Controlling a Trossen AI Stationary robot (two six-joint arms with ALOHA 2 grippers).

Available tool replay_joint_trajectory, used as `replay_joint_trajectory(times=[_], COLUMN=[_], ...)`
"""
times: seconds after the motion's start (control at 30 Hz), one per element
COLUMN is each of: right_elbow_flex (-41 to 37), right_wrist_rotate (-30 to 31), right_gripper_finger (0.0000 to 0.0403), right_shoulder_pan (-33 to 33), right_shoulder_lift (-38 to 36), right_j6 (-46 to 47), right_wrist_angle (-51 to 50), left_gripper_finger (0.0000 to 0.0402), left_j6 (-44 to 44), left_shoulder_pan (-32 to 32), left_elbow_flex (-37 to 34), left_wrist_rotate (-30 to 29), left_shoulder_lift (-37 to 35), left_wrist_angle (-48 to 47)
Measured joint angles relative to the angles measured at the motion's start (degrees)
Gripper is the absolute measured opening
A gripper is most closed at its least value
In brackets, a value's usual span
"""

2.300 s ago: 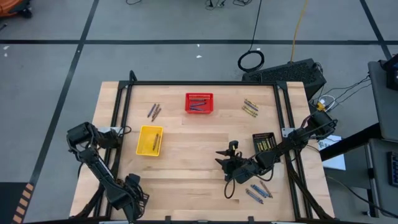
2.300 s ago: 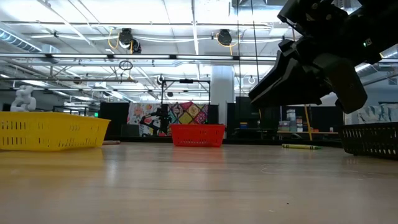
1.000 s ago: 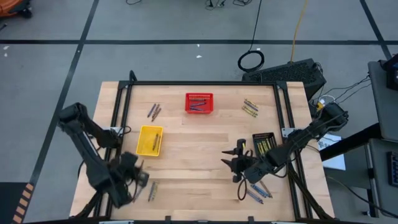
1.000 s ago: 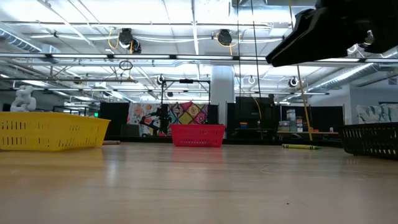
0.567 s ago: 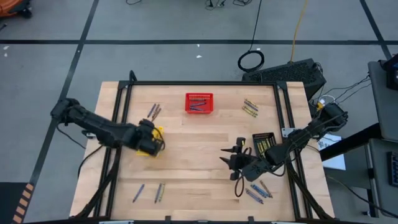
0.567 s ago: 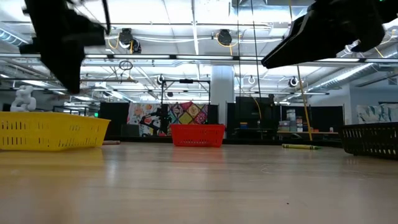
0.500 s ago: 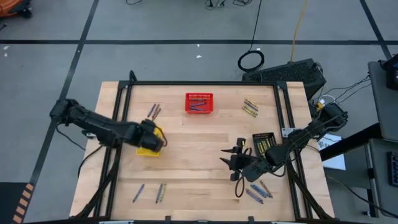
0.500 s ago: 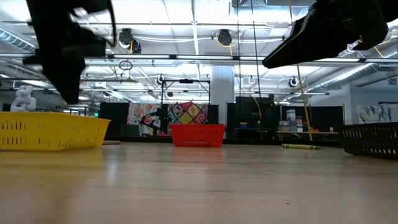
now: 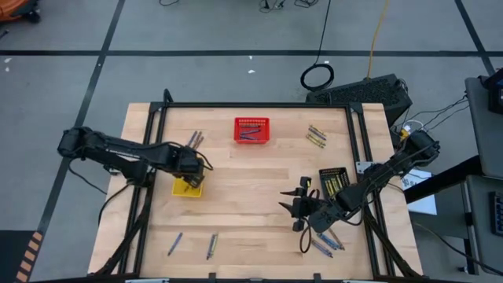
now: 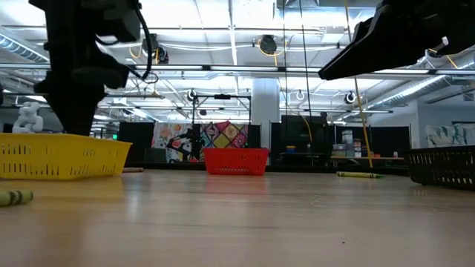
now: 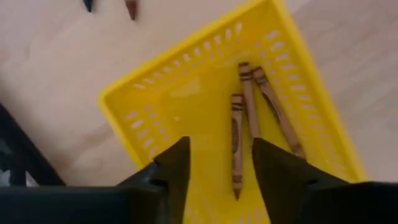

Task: Sort crayons
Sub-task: Put the blue crayon into the red basket

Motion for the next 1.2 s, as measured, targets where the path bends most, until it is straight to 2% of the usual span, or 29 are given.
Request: replay_joint_trajectory(times=[0.1,0.2,0.27,0.37,0.47,0.57,0.73,0.8,0.87,1.03,1.2], right_elbow_flex=[0.0,0.0,0.0,0.0,0.0,0.0,0.0,0.0,0.0,0.0,0.0], right_wrist_rotate=[0.0,-2.8,-9.2,-22.3,-30.1,-31.5,-31.3,-31.3,-31.3,-31.3,-31.2], right_gripper_finger=[0.0144,0.0144,0.0144,0.0144,0.0144,0.0144,0.0144,0.0144,0.0144,0.0144,0.0144], right_shoulder_pan=[0.0,0.2,-0.6,-3.3,-6.9,-9.4,-11.3,-11.4,-11.4,-11.4,-11.4], right_shoulder_lift=[0.0,0.0,0.0,0.0,0.0,0.0,0.0,0.0,0.0,0.0,0.0], right_j6=[0.6,4.7,5.8,5.9,6.0,3.8,-2.5,-3.5,-4.4,-6.3,-6.8], right_wrist_angle=[0.0,0.0,0.0,0.1,1.7,4.0,8.7,9.5,9.6,9.1,8.9], left_gripper_finger=[0.0186,0.019,0.0191,0.0191,0.0191,0.0191,0.0191,0.0191,0.0191,0.0191,0.0191], left_j6=[-2.5,-3.3,-3.4,-5.0,-10.4,-18.3,-34.2,-39.1,-44.1,-54.1,-59.3], left_shoulder_pan=[-4.4,-12.0,-18.0,-26.3,-32.5,-37.3,-43.6,-46.0,-48.2,-51.2,-52.6], left_elbow_flex=[0.4,0.4,0.4,0.4,0.4,1.2,2.6,2.7,2.7,2.7,2.7], left_wrist_rotate=[-0.8,-5.1,-8.6,-14.7,-16.5,-12.8,5.1,10.3,11.8,11.0,9.2], left_shoulder_lift=[-3.2,-5.0,-5.0,-3.4,-1.5,0.6,5.2,7.4,9.6,15.3,20.1], left_wrist_angle=[0.8,6.6,12.2,21.7,27.7,27.6,19.8,17.8,17.3,19.5,27.3])
